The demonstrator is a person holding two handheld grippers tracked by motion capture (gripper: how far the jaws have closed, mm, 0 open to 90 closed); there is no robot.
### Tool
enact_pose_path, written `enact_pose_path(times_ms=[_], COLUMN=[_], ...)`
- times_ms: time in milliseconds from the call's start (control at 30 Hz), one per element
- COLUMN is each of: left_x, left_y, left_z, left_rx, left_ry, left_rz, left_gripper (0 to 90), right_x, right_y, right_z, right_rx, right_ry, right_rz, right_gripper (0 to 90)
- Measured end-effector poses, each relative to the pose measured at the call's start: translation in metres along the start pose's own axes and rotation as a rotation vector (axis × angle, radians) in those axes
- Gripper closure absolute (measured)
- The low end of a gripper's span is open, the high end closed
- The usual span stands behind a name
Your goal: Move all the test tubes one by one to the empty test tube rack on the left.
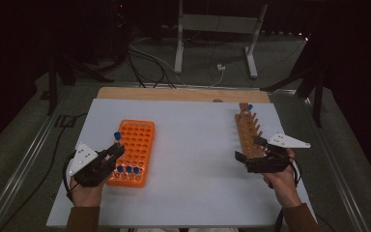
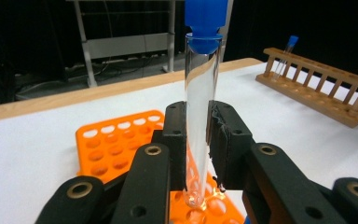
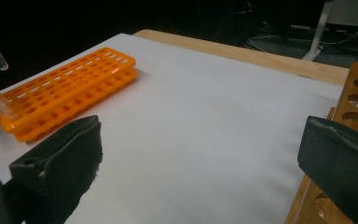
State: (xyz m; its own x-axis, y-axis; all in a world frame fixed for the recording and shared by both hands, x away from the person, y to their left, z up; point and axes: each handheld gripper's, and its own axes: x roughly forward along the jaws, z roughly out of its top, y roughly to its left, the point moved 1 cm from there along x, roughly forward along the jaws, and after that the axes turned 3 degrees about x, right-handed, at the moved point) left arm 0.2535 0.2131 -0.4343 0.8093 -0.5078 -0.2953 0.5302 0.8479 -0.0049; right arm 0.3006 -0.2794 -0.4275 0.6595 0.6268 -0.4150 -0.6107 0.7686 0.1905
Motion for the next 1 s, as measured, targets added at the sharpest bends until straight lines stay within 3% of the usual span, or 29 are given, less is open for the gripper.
enact_pose_path(times_ms=[533,1000], left_x=[-0.01,-0.014], left_y=[0.014,0.017], left_z=[-0.022,-0.038], left_rx=[-0.034,-0.053], left_ry=[0.033,0.074], left_rz=[0.025,-0.001], left_gripper=[78.2,78.2], right_x=[0.001,0.002], right_y=[0.001,0.0], right_z=[-0.002,-0.003], right_rx=[0.0,0.01], right_ry=[0.005,0.009], right_rz=[0.003,0.006], right_gripper=[0.0,0.0])
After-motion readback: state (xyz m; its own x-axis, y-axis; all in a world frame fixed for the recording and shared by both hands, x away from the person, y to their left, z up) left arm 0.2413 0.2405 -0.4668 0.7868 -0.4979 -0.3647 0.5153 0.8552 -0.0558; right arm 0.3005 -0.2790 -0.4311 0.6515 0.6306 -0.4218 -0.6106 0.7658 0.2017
